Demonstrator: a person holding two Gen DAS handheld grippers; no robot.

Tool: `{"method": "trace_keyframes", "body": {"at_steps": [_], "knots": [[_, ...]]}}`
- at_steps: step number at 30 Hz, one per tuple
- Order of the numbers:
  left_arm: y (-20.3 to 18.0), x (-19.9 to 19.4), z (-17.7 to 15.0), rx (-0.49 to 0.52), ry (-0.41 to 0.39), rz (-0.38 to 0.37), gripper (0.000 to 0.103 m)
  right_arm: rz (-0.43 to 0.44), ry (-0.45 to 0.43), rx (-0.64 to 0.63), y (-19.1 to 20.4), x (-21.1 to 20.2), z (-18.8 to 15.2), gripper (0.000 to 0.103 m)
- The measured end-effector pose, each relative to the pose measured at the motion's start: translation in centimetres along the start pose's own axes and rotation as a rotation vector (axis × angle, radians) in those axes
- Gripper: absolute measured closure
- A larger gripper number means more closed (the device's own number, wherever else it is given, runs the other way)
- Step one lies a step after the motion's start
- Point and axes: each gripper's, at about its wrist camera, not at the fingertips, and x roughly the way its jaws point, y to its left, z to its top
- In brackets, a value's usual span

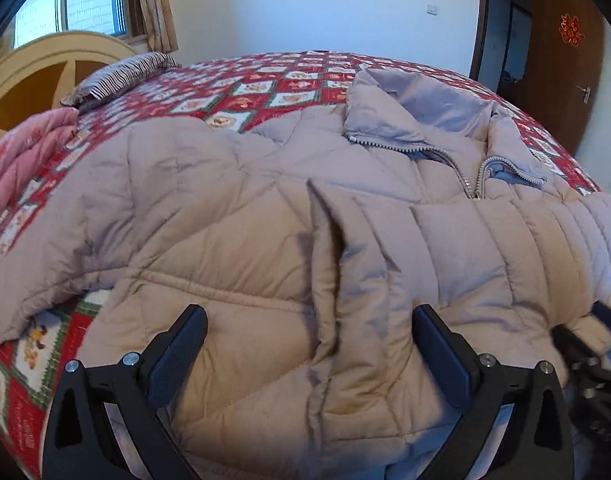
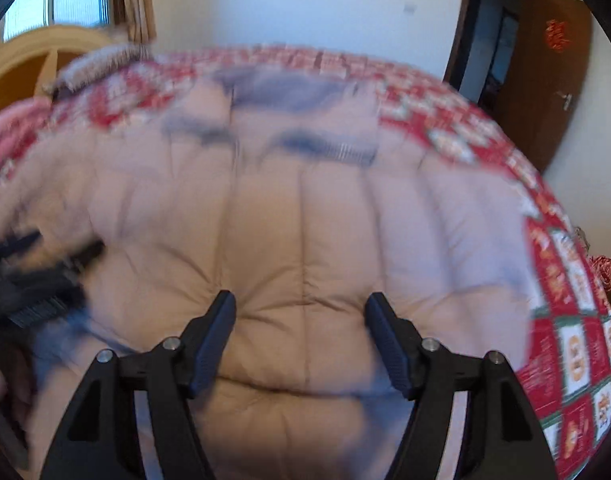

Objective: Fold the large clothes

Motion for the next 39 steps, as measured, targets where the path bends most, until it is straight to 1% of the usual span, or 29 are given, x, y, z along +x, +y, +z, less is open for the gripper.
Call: {"method": "trace_keyframes", "body": {"at_steps": [2, 8, 10, 12, 13, 14, 15, 16, 17, 18, 20, 21, 22, 23, 24, 25, 26, 27, 28, 29, 31, 33, 35, 36, 37, 38, 39], "knots": [[0.4, 0.2, -0.1, -0.013, 0.005, -0.017, 0.001, 0.004, -0.01, 0.017, -0.3, 0.8, -0.6, 0.031], [0.1, 0.3, 0.0, -0.001, 0.013, -0.017, 0.001, -0.014, -0.009, 0.009, 0.2, 1.5, -0.7, 0.029], [1.1, -1.0, 0.5, -0.029, 0.004, -0.036, 0.001, -0.018, -0.006, 0.007, 0.3, 1.6, -0.7, 0.028], [3.3, -3.8, 0.9, -0.062, -0.037, -0.034, 0.001, -0.008, -0.006, 0.012, 0.0, 0.7, -0.7, 0.027], [4.5, -5.3, 1.1, -0.069, -0.064, -0.037, 0.001, -0.006, -0.014, 0.02, -0.4, 0.1, -0.7, 0.026], [6.1, -7.0, 1.1, -0.076, -0.104, -0.034, 0.001, -0.01, -0.022, 0.025, -0.6, -0.4, -0.7, 0.022], [8.2, -8.8, 0.9, -0.077, -0.145, -0.013, 0.001, -0.031, -0.044, 0.03, -0.8, -1.5, -0.9, 0.015], [10.2, -9.8, 0.8, -0.074, -0.167, 0.021, 0.001, -0.048, -0.08, 0.035, -0.8, -2.9, -1.2, 0.011], [12.2, -10.4, 0.5, -0.077, -0.18, 0.056, 0.001, -0.047, -0.112, 0.03, -0.7, -4.2, -1.6, 0.005], [14.9, -10.8, 0.2, -0.09, -0.182, 0.107, 0.001, -0.035, -0.137, 0.017, -0.4, -5.4, -2.0, 0.003], [19.9, -10.6, -0.6, -0.135, -0.158, 0.199, 0.001, -0.013, -0.162, -0.021, 0.3, -7.2, -2.9, 0.003], [23.6, -10.1, -1.3, -0.18, -0.123, 0.254, 0.001, -0.004, -0.168, -0.043, 0.8, -8.0, -3.4, 0.003], [26.1, -9.7, -1.7, -0.219, -0.099, 0.295, 0.001, 0.004, -0.175, -0.063, 1.4, -8.7, -3.9, 0.003], [28.3, -9.6, -2.2, -0.258, -0.086, 0.336, 0.001, 0.016, -0.18, -0.083, 2.0, -9.2, -4.5, 0.003], [31.2, -9.6, -2.9, -0.305, -0.081, 0.395, 0.001, 0.029, -0.182, -0.104, 2.6, -9.6, -5.1, 0.003], [33.2, -9.5, -3.3, -0.34, -0.074, 0.429, 0.001, 0.038, -0.182, -0.124, 3.1, -9.9, -5.5, 0.003], [35.2, -9.1, -3.7, -0.382, -0.056, 0.445, 0.001, 0.044, -0.185, -0.142, 3.5, -10.2, -5.9, 0.003], [36.6, -8.7, -4.1, -0.415, -0.038, 0.433, 0.001, 0.046, -0.19, -0.154, 4.0, -10.5, -6.2, 0.003], [37.6, -8.2, -4.3, -0.445, -0.021, 0.415, 0.001, 0.05, -0.194, -0.17, 4.6, -10.7, -6.6, 0.003], [38.4, -7.5, -4.5, -0.473, -0.005, 0.381, 0.001, 0.055, -0.197, -0.184, 5.1, -10.9, -7.0, 0.003], [38.6, -6.1, -4.7, -0.495, 0.023, 0.338, 0.001, 0.056, -0.201, -0.211, 5.8, -11.1, -7.3, 0.003], [37.6, -5.0, -4.8, -0.479, 0.028, 0.312, 0.003, 0.05, -0.205, -0.235, 6.6, -11.2, -7.5, 0.003], [36.5, -4.7, -4.6, -0.429, 0.007, 0.306, 0.026, 0.052, -0.207, -0.253, 7.1, -11.4, -7.8, 0.003], [36.2, -4.7, -4.5, -0.4, 0.004, 0.298, 0.058, 0.051, -0.209, -0.26, 7.3, -11.5, -7.9, 0.003], [35.9, -4.7, -4.4, -0.389, 0.007, 0.264, 0.084, 0.051, -0.21, -0.266, 7.4, -11.4, -7.9, 0.003], [35.5, -5.2, -4.2, -0.392, 0.002, 0.229, 0.084, 0.049, -0.21, -0.268, 7.4, -11.4, -7.9, 0.003], [35.3, -6.0, -4.0, -0.392, -0.023, 0.225, 0.086, 0.043, -0.207, -0.267, 7.4, -11.2, -7.9, 0.003]]}}
